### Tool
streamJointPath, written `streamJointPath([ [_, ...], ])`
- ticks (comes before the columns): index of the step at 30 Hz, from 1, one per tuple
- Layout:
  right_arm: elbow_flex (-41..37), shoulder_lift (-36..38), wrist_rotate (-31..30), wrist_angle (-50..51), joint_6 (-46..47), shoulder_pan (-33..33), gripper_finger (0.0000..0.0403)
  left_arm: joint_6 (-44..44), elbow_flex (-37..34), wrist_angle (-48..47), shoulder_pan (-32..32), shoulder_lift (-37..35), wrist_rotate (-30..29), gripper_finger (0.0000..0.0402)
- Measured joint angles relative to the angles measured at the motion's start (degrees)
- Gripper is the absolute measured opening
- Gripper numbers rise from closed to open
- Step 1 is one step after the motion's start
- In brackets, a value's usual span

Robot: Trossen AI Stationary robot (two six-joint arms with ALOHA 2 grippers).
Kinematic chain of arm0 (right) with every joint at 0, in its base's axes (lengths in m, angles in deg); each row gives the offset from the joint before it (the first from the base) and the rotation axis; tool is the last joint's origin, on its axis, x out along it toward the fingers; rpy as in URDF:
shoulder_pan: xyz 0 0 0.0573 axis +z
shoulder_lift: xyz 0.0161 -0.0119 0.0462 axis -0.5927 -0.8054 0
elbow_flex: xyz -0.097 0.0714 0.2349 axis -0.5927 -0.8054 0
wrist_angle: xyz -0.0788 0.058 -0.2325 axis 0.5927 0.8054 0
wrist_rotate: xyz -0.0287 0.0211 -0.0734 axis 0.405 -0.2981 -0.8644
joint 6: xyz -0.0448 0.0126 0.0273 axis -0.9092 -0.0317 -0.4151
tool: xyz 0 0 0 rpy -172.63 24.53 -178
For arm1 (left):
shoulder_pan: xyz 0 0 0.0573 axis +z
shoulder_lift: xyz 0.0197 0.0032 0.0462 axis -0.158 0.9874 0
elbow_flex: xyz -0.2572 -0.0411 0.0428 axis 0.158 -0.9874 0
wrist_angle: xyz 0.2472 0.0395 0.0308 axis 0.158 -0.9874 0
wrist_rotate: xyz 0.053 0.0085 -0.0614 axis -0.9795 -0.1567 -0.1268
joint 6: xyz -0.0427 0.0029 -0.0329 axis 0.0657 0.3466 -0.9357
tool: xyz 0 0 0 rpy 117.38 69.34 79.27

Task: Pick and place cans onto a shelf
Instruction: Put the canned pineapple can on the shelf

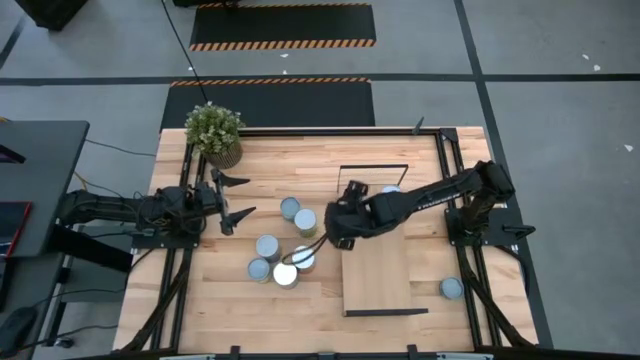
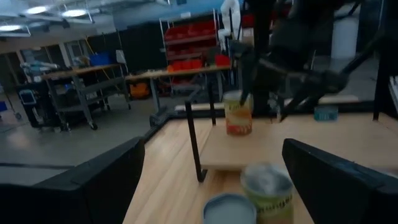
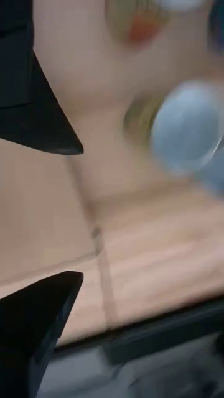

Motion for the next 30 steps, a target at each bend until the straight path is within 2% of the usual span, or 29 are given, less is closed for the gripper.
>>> streamJointPath([
  [5, -0.61, -0.09, 7.37, -6.59, -1.27, 1.07, 0.0328, -1.52, -0.02, -1.53, 0.0, 0.0, 0.01, 0.0386],
  [9, 1.67, 0.07, 14.84, -5.71, 0.41, 2.38, 0.0328, -0.56, -0.02, -1.15, 0.0, 0.0, -0.28, 0.0386],
  [12, 3.94, 0.15, 18.57, 3.87, 3.66, 4.3, 0.0328, 0.49, -0.02, -0.94, 0.0, 0.0, -2.06, 0.0386],
  [17, 6.9, 0.65, 19.02, 21.24, 15.65, 7.55, 0.0328, 0.66, -0.02, -0.92, 0.02, 0.0, -5.57, 0.0386],
  [19, 6.74, 1.5, 19.07, 24.68, 19.76, 9.01, 0.0328, 0.65, -0.02, -0.9, 0.02, 0.0, -5.69, 0.0386],
  [22, 6.06, 3.37, 17.21, 24.06, 23.92, 10.81, 0.0324, -0.1, -0.02, -0.9, 0.02, 0.0, -5.23, 0.0386],
  [24, 5.61, 4.14, 14.51, 21.37, 24.33, 11.76, 0.0321, -1.11, -0.02, -0.92, 0.02, 0.0, -2.4, 0.0386],
  [27, 5.04, 4.26, 10.74, 16.38, 22.55, 12.63, 0.0319, -2.33, -0.02, -0.96, 0.02, 0.0, 6.39, 0.0386],
  [30, 3.79, 4.28, 9.74, 7.92, 18.8, 12.74, 0.0319, -3.34, -0.02, -0.98, -0.02, 0.0, 12.42, 0.0386],
])
